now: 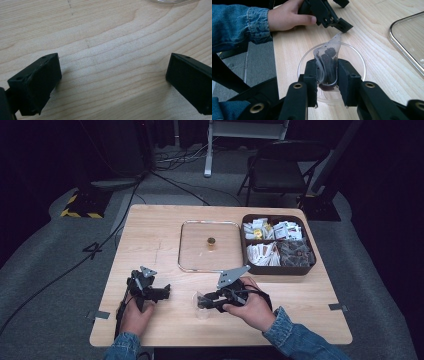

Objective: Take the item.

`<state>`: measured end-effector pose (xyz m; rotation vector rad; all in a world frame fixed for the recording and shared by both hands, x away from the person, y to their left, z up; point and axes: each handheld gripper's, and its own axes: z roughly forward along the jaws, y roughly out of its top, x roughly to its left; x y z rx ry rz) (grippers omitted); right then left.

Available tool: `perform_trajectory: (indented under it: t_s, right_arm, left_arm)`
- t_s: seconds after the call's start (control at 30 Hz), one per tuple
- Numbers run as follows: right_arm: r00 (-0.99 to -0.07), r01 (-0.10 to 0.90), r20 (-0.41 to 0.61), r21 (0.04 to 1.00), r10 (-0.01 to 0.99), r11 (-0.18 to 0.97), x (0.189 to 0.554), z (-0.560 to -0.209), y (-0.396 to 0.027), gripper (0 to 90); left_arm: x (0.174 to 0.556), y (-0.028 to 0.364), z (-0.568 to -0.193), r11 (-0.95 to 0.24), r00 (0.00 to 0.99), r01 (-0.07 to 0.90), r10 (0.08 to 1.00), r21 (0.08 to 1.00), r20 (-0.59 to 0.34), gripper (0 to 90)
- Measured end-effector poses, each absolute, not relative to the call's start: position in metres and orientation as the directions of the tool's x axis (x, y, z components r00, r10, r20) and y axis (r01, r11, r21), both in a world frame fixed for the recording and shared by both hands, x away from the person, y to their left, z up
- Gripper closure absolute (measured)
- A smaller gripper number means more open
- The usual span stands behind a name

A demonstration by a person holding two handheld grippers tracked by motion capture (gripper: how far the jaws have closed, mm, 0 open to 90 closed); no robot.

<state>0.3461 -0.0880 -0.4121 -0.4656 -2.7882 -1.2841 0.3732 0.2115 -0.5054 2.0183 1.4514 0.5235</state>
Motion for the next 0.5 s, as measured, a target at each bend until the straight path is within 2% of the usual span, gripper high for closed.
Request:
perform_trajectory:
  t_s: [0.1, 0.5]
  right_arm:
    - [-0.956, 0.273, 0.143, 0.749, 0.255, 0.603, 0.344, -0.412, -0.087, 56.5]
    - [-0.95, 0.265, 0.125, 0.809, 0.287, 0.524, 0.349, -0.397, -0.098, 35.6]
  left_arm:
    - [0.373, 0.211, -0.505, -0.229, 0.327, 0.712, 0.945, 0.664, -0.024, 0.4]
    - [0.374, 0.211, -0.505, -0.229, 0.328, 0.711, 0.944, 0.665, -0.025, 0.4]
